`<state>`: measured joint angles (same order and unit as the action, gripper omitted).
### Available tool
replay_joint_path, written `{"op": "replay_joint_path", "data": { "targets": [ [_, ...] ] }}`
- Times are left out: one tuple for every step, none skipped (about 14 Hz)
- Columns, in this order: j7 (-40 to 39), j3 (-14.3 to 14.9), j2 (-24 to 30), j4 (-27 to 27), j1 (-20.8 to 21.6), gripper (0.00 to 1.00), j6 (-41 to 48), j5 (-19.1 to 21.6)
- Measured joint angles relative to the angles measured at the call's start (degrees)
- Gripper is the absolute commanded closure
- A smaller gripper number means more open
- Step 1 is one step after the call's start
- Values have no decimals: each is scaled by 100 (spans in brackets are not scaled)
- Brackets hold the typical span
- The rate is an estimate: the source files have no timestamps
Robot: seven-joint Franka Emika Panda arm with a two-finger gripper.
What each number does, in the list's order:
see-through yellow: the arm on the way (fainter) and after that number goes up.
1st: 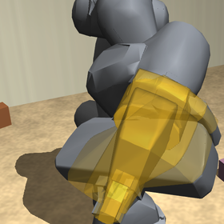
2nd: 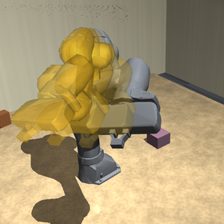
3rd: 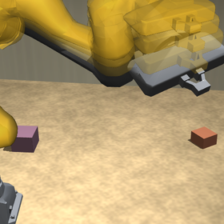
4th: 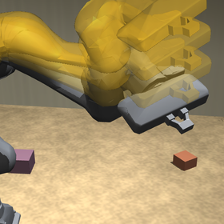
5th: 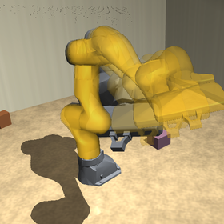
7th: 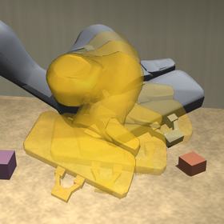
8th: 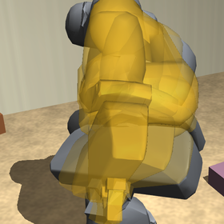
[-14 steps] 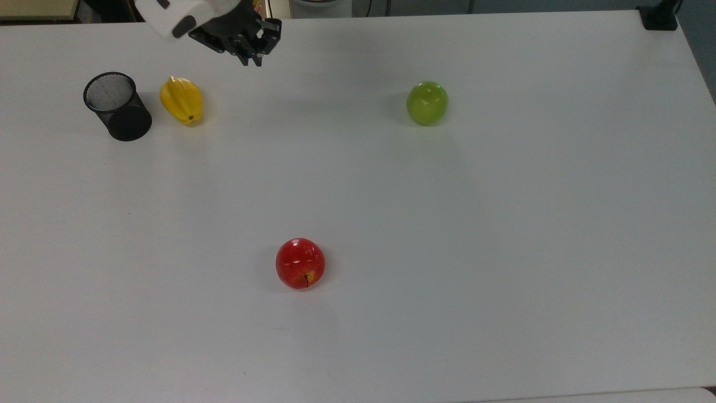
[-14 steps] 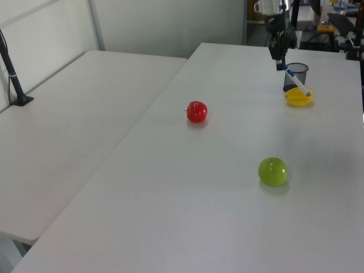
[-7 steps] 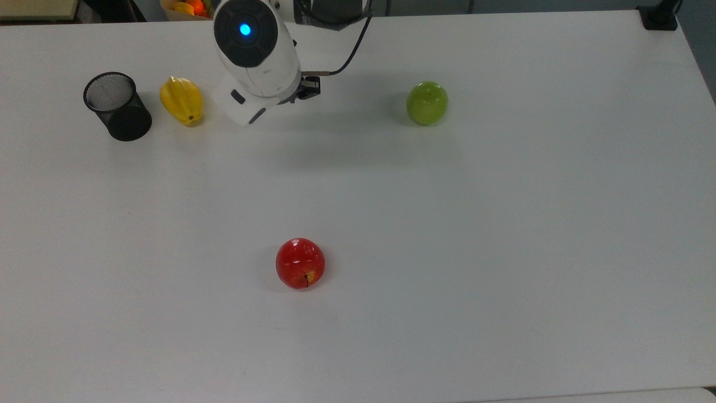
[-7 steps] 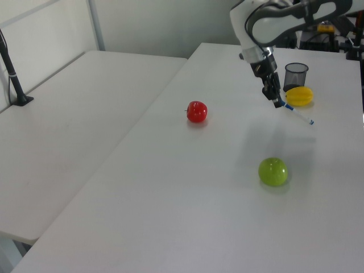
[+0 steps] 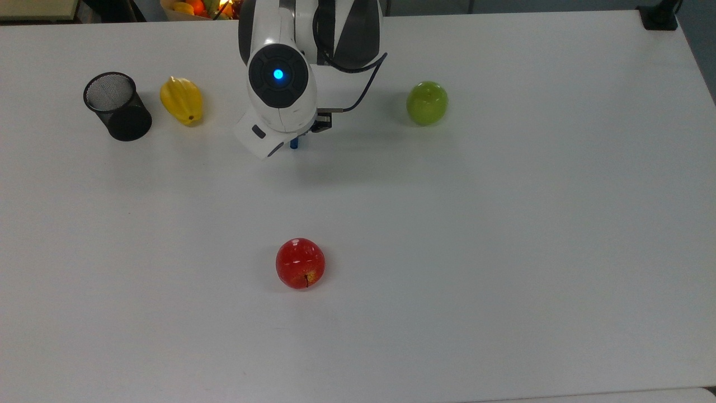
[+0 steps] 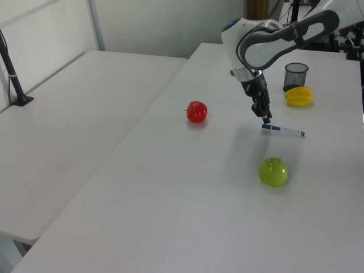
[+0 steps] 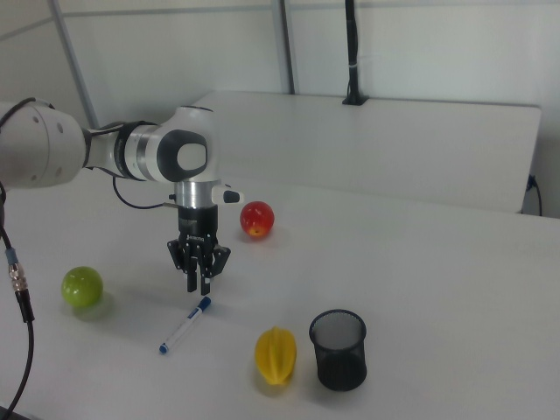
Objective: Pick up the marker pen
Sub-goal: 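Carry the held marker toward the green apple and lower it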
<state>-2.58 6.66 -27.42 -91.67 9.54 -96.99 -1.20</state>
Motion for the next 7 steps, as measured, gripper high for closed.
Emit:
{"op": "replay_joint_path", "data": {
  "targets": [
    [59, -13, -12, 3, 0, 19, -80, -19],
    [82, -16, -12, 20, 0, 11, -112, -26],
    [99, -16, -5, 70, -6, 0, -117, -36],
    [190, -14, 50, 160, -37, 0, -120, -48],
    [258, -9, 169, 220, -99, 0, -121, -51],
    [303, -11, 402, 274, -247, 0, -121, -51],
    [304, -20, 654, 285, -394, 0, -121, -51]
  ]
}}
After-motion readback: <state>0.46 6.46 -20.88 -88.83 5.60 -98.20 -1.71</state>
